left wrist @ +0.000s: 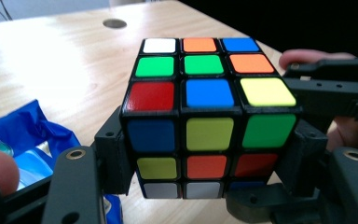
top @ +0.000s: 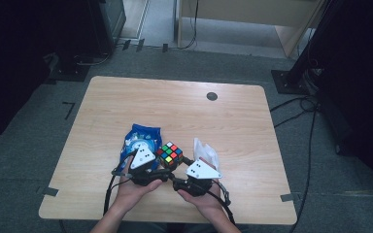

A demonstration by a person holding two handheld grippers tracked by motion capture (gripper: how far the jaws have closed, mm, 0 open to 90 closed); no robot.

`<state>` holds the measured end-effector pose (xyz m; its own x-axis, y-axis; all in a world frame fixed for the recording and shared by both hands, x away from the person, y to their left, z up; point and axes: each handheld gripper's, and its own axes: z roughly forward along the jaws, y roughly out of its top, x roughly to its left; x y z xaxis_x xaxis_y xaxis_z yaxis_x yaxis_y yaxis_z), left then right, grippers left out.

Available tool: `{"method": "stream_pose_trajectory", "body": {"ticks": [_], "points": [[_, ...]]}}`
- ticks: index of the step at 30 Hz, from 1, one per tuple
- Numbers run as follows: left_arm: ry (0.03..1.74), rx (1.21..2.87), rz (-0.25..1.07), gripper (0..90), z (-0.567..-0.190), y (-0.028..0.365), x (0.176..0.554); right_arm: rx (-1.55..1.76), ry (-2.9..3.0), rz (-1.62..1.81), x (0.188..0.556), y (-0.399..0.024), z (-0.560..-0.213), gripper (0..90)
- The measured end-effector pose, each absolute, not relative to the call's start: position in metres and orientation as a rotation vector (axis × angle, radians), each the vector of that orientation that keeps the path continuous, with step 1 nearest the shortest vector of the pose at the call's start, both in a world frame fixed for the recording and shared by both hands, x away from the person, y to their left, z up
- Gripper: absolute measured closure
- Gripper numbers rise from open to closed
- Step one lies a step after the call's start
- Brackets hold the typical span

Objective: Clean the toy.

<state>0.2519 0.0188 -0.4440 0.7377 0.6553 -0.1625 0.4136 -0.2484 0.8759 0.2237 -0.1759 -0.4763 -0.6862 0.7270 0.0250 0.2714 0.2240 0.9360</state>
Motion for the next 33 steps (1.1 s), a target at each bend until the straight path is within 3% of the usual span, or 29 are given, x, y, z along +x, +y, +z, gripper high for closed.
{"method": "stream_pose_trajectory", "body": {"ticks": [8,17,20,21,22,33], "points": [[0.858,1.915,0.227,33.4,-0.441,0.018,0.255,0.609,2.064,1.23,0.213,-0.168,-0.481,34.6],[0.847,1.881,0.316,34.0,-0.439,0.021,0.252,0.571,2.094,1.135,0.22,-0.171,-0.487,33.5],[0.858,1.808,0.364,34.0,-0.438,0.031,0.253,0.84,2.047,1.132,0.236,-0.196,-0.488,43.0],[0.858,1.808,0.364,34.1,-0.438,0.031,0.253,0.84,2.047,1.132,0.236,-0.196,-0.488,43.0],[0.854,1.791,0.392,34.0,-0.441,0.032,0.253,1.039,2.006,1.298,0.242,-0.213,-0.48,43.3],[0.799,1.795,0.515,34.1,-0.455,0.014,0.242,1.48,1.887,1.918,0.242,-0.22,-0.447,25.0]]}}
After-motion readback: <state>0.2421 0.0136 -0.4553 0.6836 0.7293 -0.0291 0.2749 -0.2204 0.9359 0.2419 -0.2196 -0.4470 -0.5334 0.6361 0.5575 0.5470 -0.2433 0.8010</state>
